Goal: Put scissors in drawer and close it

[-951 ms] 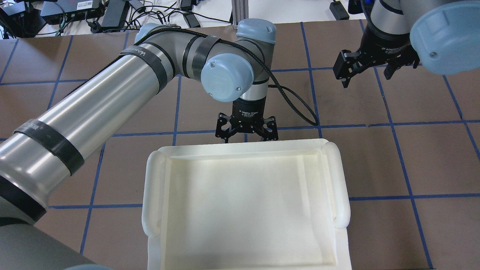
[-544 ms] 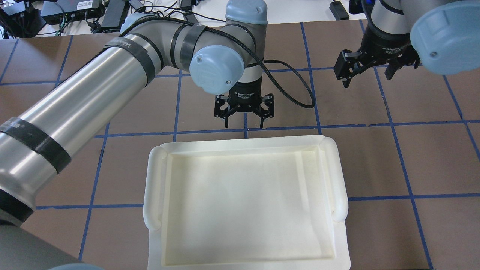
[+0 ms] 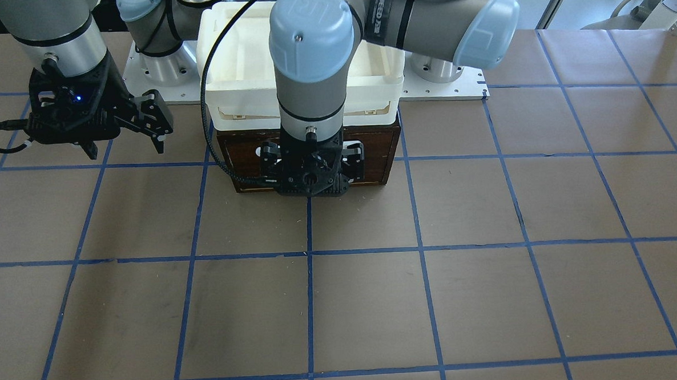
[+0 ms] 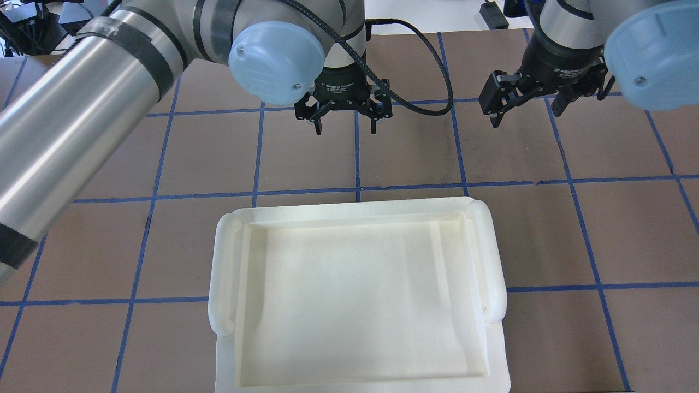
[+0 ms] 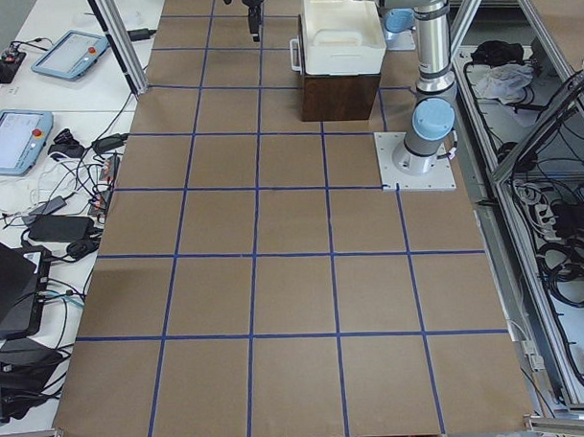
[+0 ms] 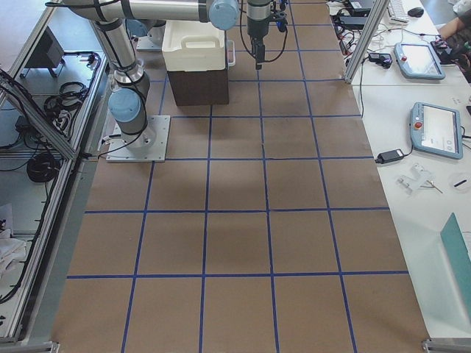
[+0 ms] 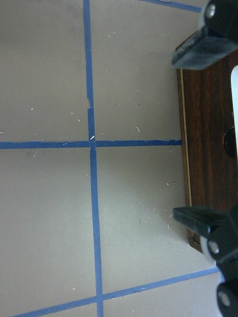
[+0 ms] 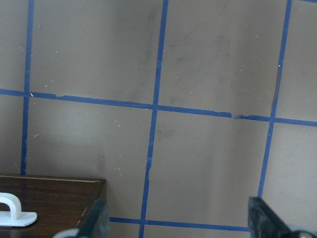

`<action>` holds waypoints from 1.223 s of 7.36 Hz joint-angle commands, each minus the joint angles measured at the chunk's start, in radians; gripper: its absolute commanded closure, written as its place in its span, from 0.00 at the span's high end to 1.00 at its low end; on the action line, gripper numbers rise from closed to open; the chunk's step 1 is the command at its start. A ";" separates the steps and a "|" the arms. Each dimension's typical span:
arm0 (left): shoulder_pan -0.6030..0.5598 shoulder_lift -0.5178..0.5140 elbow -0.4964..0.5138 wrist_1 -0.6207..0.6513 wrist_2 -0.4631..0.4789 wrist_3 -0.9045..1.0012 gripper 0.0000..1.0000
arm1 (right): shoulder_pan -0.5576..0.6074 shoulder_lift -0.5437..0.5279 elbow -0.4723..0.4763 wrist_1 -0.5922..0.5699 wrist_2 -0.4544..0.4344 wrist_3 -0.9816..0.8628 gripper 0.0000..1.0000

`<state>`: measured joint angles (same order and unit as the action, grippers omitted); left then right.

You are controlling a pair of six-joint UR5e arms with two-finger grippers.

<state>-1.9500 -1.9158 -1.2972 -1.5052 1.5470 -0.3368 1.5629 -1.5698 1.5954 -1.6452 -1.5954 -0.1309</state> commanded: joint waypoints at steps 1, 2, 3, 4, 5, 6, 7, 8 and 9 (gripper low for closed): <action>-0.003 0.078 -0.017 -0.006 -0.001 0.002 1.00 | 0.000 -0.009 0.000 0.002 0.028 -0.003 1.00; -0.001 0.092 -0.057 -0.004 0.005 0.002 1.00 | 0.000 -0.007 0.000 0.002 0.031 -0.003 1.00; 0.005 0.118 -0.085 0.002 0.002 0.005 1.00 | 0.000 -0.006 0.000 0.002 0.026 -0.003 1.00; 0.019 0.148 -0.102 -0.003 0.010 0.005 1.00 | 0.000 -0.006 0.000 0.004 0.022 -0.003 1.00; 0.054 0.168 -0.108 -0.010 0.019 0.008 1.00 | 0.000 -0.006 0.001 0.005 0.019 -0.001 1.00; 0.081 0.204 -0.132 -0.032 0.013 0.040 1.00 | 0.000 -0.006 0.001 0.004 0.015 -0.001 1.00; 0.106 0.246 -0.169 -0.033 0.015 0.080 1.00 | 0.000 -0.006 0.003 0.005 0.014 -0.003 1.00; 0.130 0.291 -0.200 -0.070 0.021 0.137 1.00 | 0.000 -0.006 0.001 0.005 0.012 -0.003 1.00; 0.161 0.341 -0.211 -0.143 0.021 0.153 1.00 | 0.000 -0.004 0.003 0.005 0.009 -0.001 1.00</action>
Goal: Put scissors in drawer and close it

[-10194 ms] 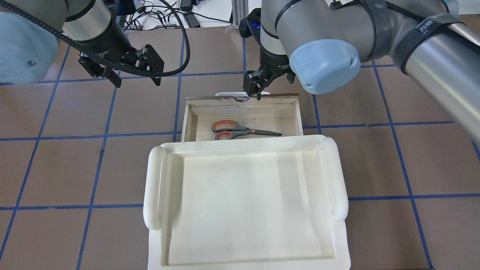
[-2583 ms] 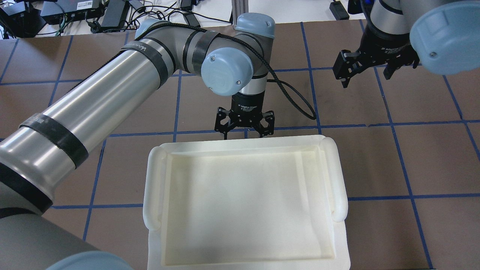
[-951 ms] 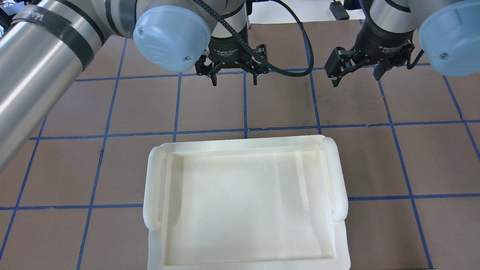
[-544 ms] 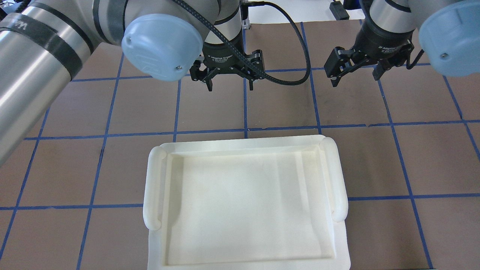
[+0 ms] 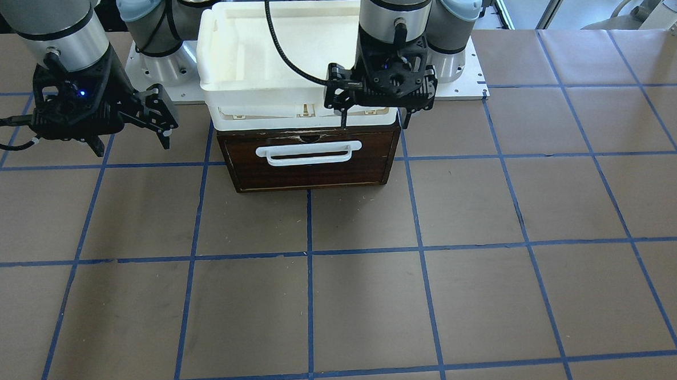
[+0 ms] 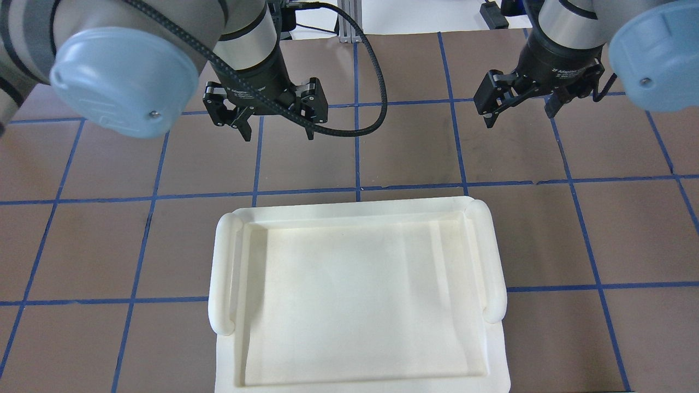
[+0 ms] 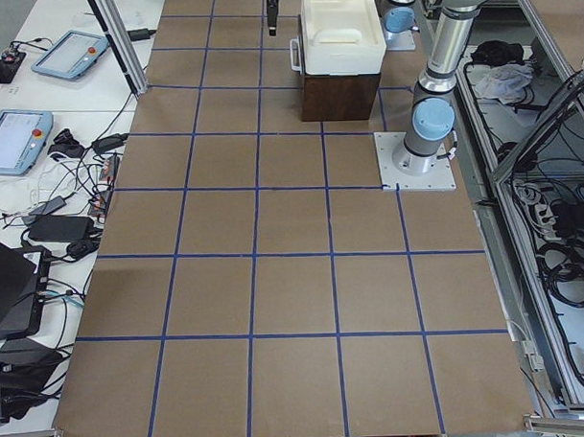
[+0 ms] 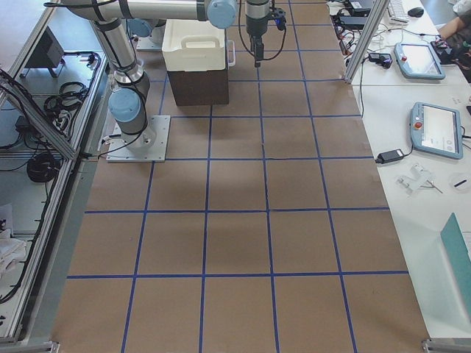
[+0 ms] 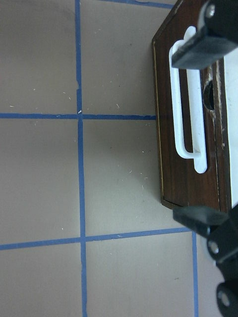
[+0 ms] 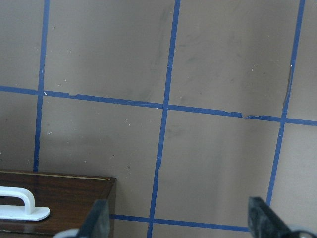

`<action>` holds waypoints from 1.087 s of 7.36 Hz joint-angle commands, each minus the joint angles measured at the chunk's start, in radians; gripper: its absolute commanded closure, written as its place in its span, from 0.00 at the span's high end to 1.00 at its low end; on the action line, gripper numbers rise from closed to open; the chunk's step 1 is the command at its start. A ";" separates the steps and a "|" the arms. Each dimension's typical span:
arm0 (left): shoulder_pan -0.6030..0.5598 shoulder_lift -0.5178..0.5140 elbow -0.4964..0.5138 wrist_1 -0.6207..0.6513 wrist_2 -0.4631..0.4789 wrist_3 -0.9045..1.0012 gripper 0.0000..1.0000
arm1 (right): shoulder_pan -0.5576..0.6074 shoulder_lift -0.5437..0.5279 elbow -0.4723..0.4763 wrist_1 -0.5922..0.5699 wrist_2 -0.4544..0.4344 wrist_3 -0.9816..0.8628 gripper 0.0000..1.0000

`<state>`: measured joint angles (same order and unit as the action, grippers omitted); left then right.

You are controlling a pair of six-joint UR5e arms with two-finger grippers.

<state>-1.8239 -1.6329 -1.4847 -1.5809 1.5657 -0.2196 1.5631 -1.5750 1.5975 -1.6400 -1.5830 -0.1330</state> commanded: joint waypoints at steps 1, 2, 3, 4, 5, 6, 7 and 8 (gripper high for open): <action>0.087 0.092 -0.032 -0.111 -0.004 0.064 1.00 | 0.000 0.000 0.001 0.000 -0.003 0.000 1.00; 0.130 0.114 -0.045 -0.108 -0.010 0.081 1.00 | 0.000 0.001 0.001 0.000 -0.032 0.001 1.00; 0.158 0.129 -0.049 -0.099 -0.009 0.154 1.00 | 0.000 0.001 0.001 0.000 -0.052 0.003 1.00; 0.173 0.136 -0.049 -0.099 -0.007 0.179 1.00 | -0.003 0.003 0.001 0.000 -0.052 0.004 1.00; 0.195 0.136 -0.049 -0.087 -0.007 0.221 1.00 | -0.003 0.003 0.002 -0.001 -0.051 0.007 1.00; 0.222 0.137 -0.045 -0.071 -0.006 0.309 1.00 | -0.009 0.003 0.010 -0.001 -0.054 0.003 1.00; 0.235 0.140 -0.048 -0.073 -0.001 0.325 1.00 | -0.009 0.003 0.015 -0.001 -0.054 0.004 1.00; 0.236 0.143 -0.048 -0.068 -0.003 0.328 1.00 | -0.014 0.003 0.016 -0.001 -0.054 0.000 1.00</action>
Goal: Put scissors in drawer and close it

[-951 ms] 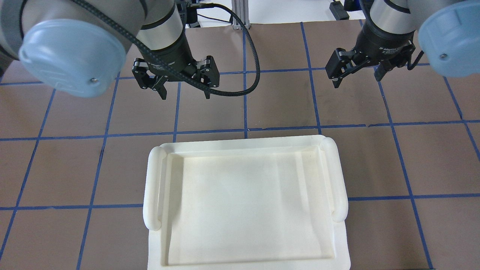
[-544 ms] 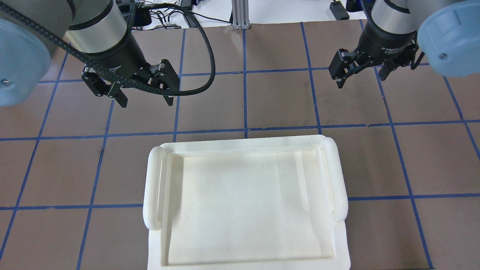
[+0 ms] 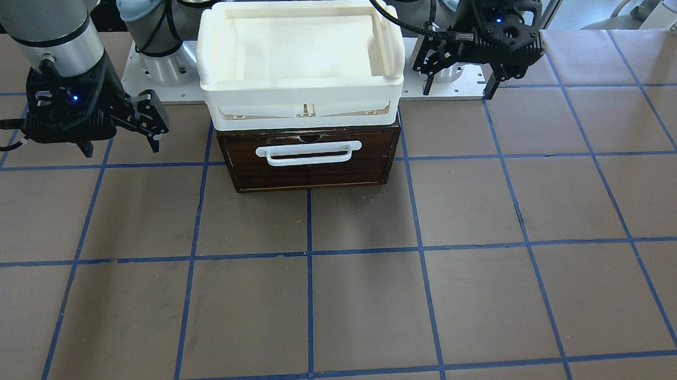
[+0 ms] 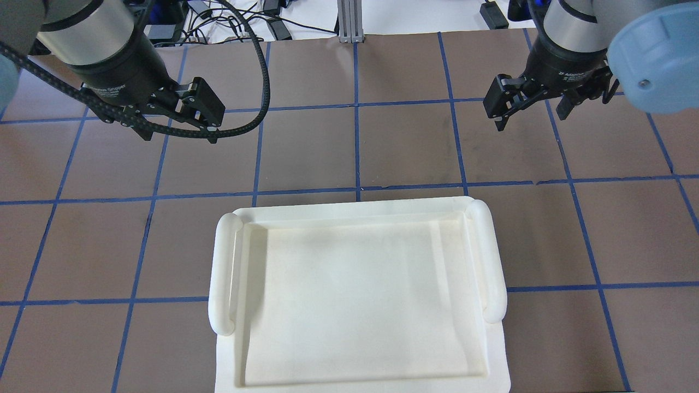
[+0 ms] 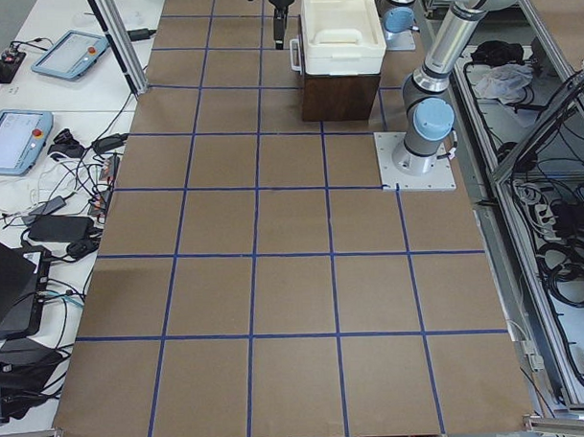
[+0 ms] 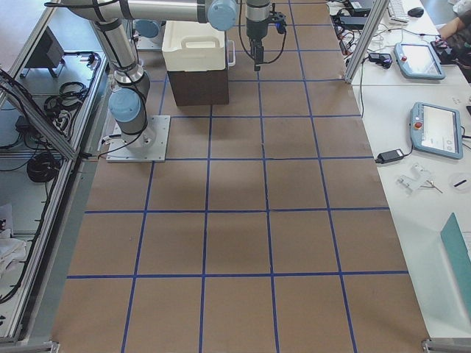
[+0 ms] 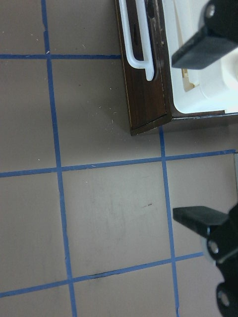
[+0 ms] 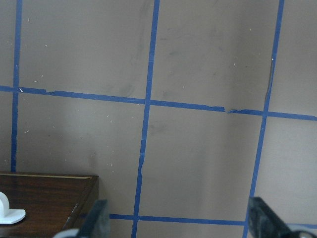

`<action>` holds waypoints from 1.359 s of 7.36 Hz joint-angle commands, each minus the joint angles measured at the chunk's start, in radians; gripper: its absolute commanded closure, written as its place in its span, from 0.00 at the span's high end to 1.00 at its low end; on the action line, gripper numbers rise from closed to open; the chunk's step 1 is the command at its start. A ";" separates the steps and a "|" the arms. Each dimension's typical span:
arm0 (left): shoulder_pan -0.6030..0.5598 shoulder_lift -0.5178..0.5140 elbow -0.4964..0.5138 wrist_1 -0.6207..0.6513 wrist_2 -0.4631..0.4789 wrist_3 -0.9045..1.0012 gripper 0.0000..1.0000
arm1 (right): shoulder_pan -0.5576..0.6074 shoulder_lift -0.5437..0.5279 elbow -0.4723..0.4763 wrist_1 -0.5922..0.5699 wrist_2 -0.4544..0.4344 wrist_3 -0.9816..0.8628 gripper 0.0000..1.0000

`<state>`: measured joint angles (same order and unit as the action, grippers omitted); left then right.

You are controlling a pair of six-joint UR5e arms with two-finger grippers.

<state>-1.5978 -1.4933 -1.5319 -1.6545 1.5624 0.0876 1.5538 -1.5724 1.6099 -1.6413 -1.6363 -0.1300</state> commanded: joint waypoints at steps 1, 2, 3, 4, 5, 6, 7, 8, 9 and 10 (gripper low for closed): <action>0.010 0.002 -0.002 0.027 0.001 0.027 1.00 | -0.003 -0.001 0.004 0.000 0.001 -0.003 1.00; 0.010 -0.004 -0.002 0.054 -0.001 0.026 1.00 | -0.006 0.000 0.004 0.000 0.000 -0.005 1.00; 0.009 -0.005 -0.004 0.071 -0.001 0.026 1.00 | -0.006 -0.001 0.004 0.000 0.000 -0.005 1.00; 0.009 -0.005 -0.004 0.071 -0.001 0.024 1.00 | -0.006 0.000 0.004 0.000 0.000 -0.008 1.00; 0.010 -0.004 -0.004 0.068 0.001 0.024 1.00 | -0.006 0.000 0.004 0.000 0.000 -0.013 1.00; 0.009 -0.004 -0.004 0.064 -0.002 0.020 1.00 | -0.008 0.000 0.004 0.000 -0.002 -0.019 1.00; 0.009 -0.008 -0.008 0.067 -0.004 0.009 1.00 | -0.008 0.000 0.004 0.000 -0.002 -0.026 1.00; 0.009 -0.004 -0.016 0.070 -0.002 0.012 1.00 | -0.008 0.000 0.004 -0.002 -0.002 -0.026 1.00; 0.009 -0.004 -0.017 0.070 -0.002 0.012 1.00 | -0.009 0.000 0.005 -0.002 -0.002 -0.026 1.00; 0.009 -0.004 -0.019 0.070 -0.002 0.012 1.00 | -0.011 0.000 0.008 -0.002 -0.002 -0.037 1.00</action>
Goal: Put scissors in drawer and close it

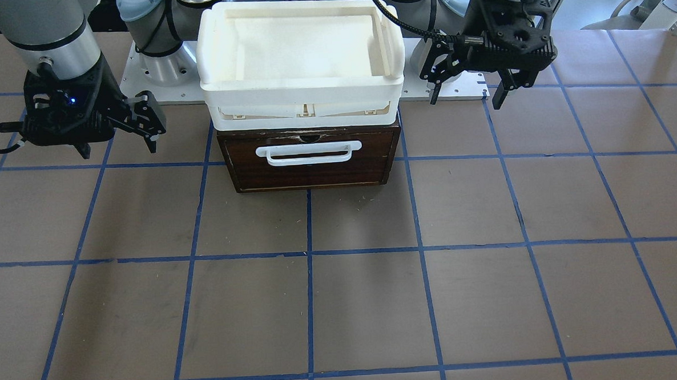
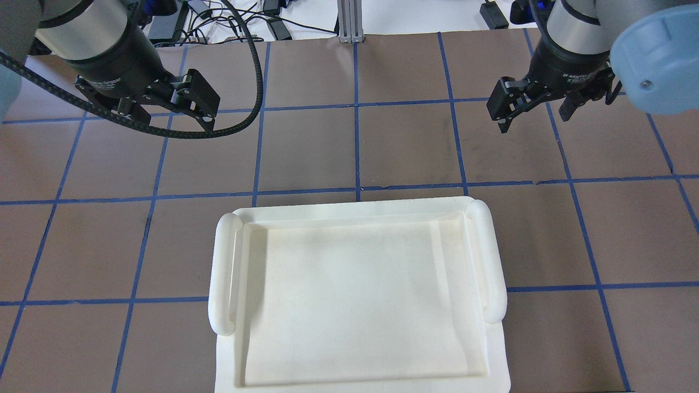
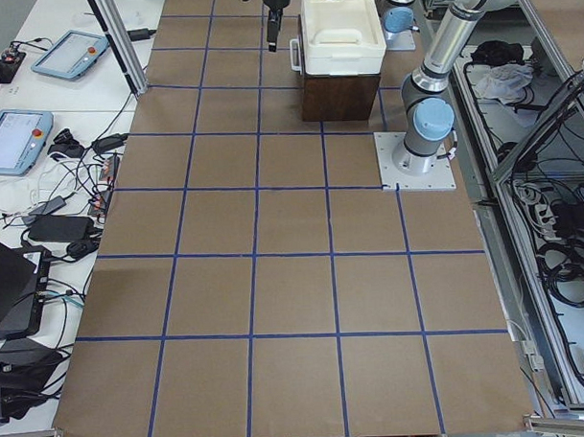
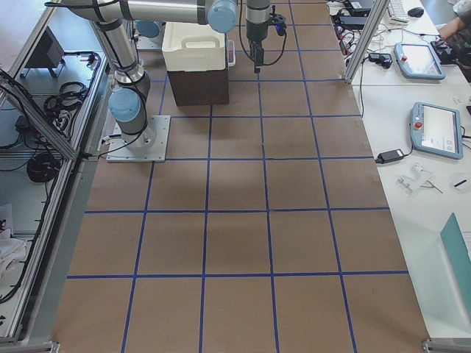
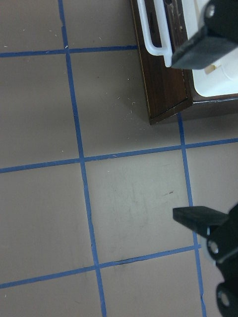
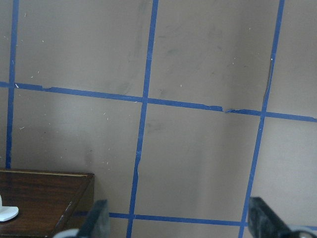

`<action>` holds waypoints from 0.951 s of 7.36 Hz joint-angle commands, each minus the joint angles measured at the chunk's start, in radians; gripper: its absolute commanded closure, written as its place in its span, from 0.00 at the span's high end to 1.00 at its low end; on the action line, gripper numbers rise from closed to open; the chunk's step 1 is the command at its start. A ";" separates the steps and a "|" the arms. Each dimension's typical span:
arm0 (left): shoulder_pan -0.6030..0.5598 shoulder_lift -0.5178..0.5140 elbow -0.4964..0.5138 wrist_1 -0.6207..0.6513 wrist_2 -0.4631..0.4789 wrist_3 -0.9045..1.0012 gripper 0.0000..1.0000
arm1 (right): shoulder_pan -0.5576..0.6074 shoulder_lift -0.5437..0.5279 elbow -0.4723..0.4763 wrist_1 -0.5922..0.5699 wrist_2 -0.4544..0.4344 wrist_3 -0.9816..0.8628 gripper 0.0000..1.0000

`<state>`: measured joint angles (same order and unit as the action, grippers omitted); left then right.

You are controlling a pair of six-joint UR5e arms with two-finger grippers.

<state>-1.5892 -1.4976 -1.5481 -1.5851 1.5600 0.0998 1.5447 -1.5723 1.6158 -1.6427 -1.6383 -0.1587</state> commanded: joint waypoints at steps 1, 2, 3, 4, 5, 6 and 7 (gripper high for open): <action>0.000 0.000 -0.003 0.000 0.002 0.000 1.00 | -0.002 0.000 0.004 -0.002 0.000 -0.024 1.00; 0.000 0.000 -0.003 0.000 0.002 -0.003 1.00 | -0.002 0.000 0.004 0.000 0.000 -0.024 1.00; 0.000 0.000 -0.003 0.000 0.002 -0.003 1.00 | -0.003 0.000 0.004 0.000 -0.002 -0.025 1.00; 0.000 0.000 -0.003 0.000 0.002 -0.003 1.00 | -0.005 0.000 0.004 0.001 -0.012 -0.025 1.00; 0.000 0.000 -0.003 0.002 0.002 0.007 1.00 | -0.005 0.000 0.004 0.001 -0.017 -0.025 1.00; 0.000 -0.007 -0.003 0.004 0.002 0.008 1.00 | -0.005 0.000 0.004 0.001 -0.020 -0.025 1.00; 0.000 -0.013 -0.003 0.004 0.000 0.005 1.00 | -0.005 0.000 0.004 0.001 -0.020 -0.025 1.00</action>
<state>-1.5892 -1.5035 -1.5509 -1.5823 1.5613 0.1052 1.5402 -1.5724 1.6199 -1.6414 -1.6561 -0.1840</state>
